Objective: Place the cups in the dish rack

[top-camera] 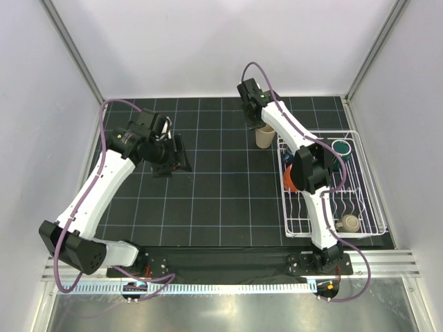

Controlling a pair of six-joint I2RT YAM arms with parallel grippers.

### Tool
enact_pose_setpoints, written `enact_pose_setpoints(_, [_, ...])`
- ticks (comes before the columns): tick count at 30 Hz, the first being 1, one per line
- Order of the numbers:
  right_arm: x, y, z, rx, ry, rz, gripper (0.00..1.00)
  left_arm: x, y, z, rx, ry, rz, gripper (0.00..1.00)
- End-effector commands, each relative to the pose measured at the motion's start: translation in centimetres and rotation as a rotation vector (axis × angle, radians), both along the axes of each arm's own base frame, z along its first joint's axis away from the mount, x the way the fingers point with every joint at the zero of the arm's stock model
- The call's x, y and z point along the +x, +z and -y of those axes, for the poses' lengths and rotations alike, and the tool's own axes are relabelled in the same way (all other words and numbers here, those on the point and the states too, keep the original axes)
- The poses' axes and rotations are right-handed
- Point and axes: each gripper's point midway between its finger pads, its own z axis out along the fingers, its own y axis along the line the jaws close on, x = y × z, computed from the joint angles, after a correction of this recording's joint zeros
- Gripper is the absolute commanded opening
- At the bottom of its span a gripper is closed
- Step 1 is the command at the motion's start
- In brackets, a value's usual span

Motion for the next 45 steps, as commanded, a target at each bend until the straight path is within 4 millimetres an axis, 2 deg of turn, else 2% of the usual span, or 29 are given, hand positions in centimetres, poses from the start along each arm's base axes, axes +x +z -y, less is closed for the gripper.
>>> enact_pose_setpoints(1, [-0.2,1.2,-0.4,0.016,0.016,0.017,0.18,-0.2,0.8,0.1,-0.026,-0.022,0.020,0.68])
enact_pose_setpoints(3, [-0.4,1.2,-0.6,0.018,0.022,0.011,0.13,-0.2,0.6,0.2,-0.029,-0.021,0.018,0.68])
enact_pose_setpoints(5, [-0.7,1.1,-0.8,0.007,0.032,0.007,0.04,-0.2,0.6,0.3,-0.037,-0.023,0.015,0.68])
enact_pose_setpoints(10, [-2.0,2.5,-2.0,0.010,0.051,0.017,0.04,-0.2,0.4,0.6,-0.051,-0.018,0.005,0.68])
enact_pose_setpoints(13, [-4.0,4.8,-4.2,0.040,0.104,0.031,0.04,-0.1,0.5,0.6,-0.059,-0.008,0.011,0.68])
enact_pose_setpoints(15, [-6.5,6.4,-6.4,0.054,0.169,0.035,0.04,0.0,0.5,0.6,-0.061,0.001,0.012,0.68])
enact_pose_setpoints(16, [-7.6,6.6,-7.1,0.058,0.191,0.029,0.04,0.0,0.6,0.6,-0.064,0.004,0.015,0.68])
enact_pose_setpoints(17, [-9.6,7.0,-8.4,0.058,0.238,0.017,0.04,0.0,0.5,0.6,-0.066,0.011,0.013,0.68])
enact_pose_setpoints(18, [-10.9,7.1,-9.1,0.055,0.266,0.006,0.04,0.0,0.5,0.5,-0.066,0.017,0.014,0.68])
enact_pose_setpoints(19, [-12.5,6.1,-9.1,0.026,0.286,-0.032,0.04,0.0,0.3,0.4,-0.068,0.025,0.012,0.68])
enact_pose_setpoints(20, [-13.6,5.9,-9.4,0.013,0.305,-0.044,0.04,0.1,0.3,0.4,-0.069,0.032,0.011,0.68])
enact_pose_setpoints(21, [-15.7,6.3,-10.5,0.010,0.352,-0.044,0.04,0.1,0.4,0.1,-0.071,0.043,0.016,0.68])
enact_pose_setpoints(22, [-17.2,5.3,-10.1,-0.025,0.366,-0.077,0.04,0.2,0.3,0.0,-0.071,0.053,0.015,0.68])
enact_pose_setpoints(23, [-18.4,5.1,-10.6,-0.025,0.384,-0.083,0.04,0.3,0.3,-0.1,-0.075,0.063,0.017,0.68])
enact_pose_setpoints(24, [-20.2,5.7,-11.2,-0.014,0.421,-0.075,0.04,0.3,0.2,-0.4,-0.076,0.077,0.019,0.68])
enact_pose_setpoints(25, [-21.7,4.4,-11.2,-0.024,0.440,-0.107,0.04,0.4,0.1,-0.6,-0.074,0.089,0.017,0.68])
enact_pose_setpoints(27, [-23.7,3.9,-11.6,-0.006,0.461,-0.123,0.04,0.5,0.0,-0.9,-0.081,0.110,0.012,0.68])
enact_pose_setpoints(28, [-25.3,3.3,-11.8,-0.003,0.491,-0.137,0.04,0.7,-0.1,-1.3,-0.080,0.129,0.012,0.67])
enact_pose_setpoints(31, [-27.4,2.2,-11.7,-0.005,0.498,-0.160,0.04,0.9,0.0,-1.6,-0.084,0.150,0.014,0.67])
enact_pose_setpoints(35, [-28.8,0.9,-11.9,-0.007,0.503,-0.183,0.04,1.0,-0.3,-1.2,-0.102,0.148,-0.003,0.67])
enact_pose_setpoints(40, [-29.7,-0.5,-12.4,0.025,0.504,-0.199,0.04,1.1,-0.5,-0.7,-0.128,0.145,-0.019,0.67])
enact_pose_setpoints(45, [-30.4,-0.3,-11.8,0.067,0.497,-0.185,0.17,1.2,-0.6,-0.4,-0.139,0.140,-0.028,0.67])
